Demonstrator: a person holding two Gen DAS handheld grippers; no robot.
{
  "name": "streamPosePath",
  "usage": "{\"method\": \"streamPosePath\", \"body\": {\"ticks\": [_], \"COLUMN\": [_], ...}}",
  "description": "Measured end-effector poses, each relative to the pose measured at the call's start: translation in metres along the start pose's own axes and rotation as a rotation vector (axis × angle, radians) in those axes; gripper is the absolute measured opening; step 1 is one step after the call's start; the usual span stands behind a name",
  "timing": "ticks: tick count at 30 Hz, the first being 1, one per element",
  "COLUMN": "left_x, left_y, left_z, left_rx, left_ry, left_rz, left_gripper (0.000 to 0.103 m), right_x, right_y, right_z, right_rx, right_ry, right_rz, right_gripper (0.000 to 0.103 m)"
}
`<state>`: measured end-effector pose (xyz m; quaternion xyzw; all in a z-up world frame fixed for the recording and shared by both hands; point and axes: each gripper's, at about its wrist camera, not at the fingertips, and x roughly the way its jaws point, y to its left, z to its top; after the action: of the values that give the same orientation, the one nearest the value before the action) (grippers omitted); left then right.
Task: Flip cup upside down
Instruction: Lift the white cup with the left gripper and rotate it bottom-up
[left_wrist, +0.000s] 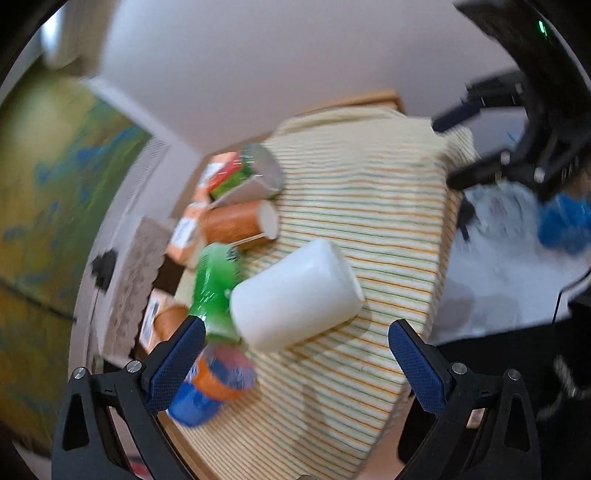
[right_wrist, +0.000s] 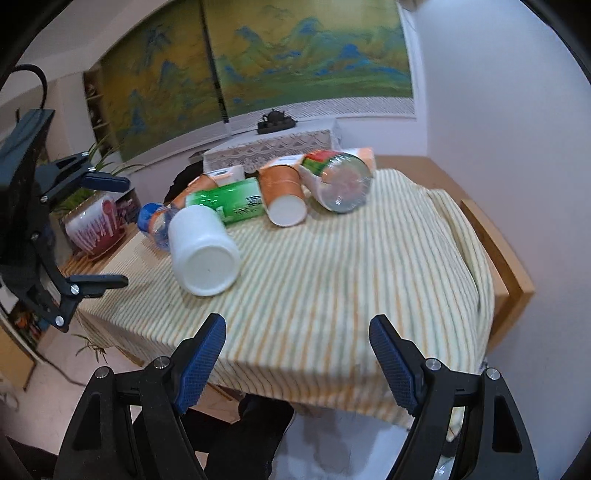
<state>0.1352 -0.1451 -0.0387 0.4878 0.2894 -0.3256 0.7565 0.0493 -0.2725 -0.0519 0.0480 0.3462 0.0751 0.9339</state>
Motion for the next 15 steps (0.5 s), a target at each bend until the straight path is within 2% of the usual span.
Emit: {"method": "streamPosePath", "body": {"ticks": [6,8,12,15], "left_x": [0.030,0.040,0.053,0.064], "left_y": [-0.015,-0.018,-0.019,-0.020], "left_z": [0.015,0.017,0.023,0.029], "left_rx": [0.213,0.273,0.352,0.375], "left_ry": [0.084,0.108,0.128,0.142], "left_rz": [-0.054,-0.050,-0.042,-0.074], "left_gripper": [0.101,0.101,0.101,0.101], "right_x": [-0.007,-0.006,-0.004,0.000], "right_y": [-0.014,-0.018,-0.026,-0.033], "right_z": [0.000,0.002,0.005,0.007], "right_rx": [0.052,0.072,0.110,0.136], "right_ry": [-0.010,-0.010,-0.012,-0.008], "right_rz": [-0.004,-0.007,-0.004,0.005], "right_gripper": [0.077,0.077,0.077,0.077]}}
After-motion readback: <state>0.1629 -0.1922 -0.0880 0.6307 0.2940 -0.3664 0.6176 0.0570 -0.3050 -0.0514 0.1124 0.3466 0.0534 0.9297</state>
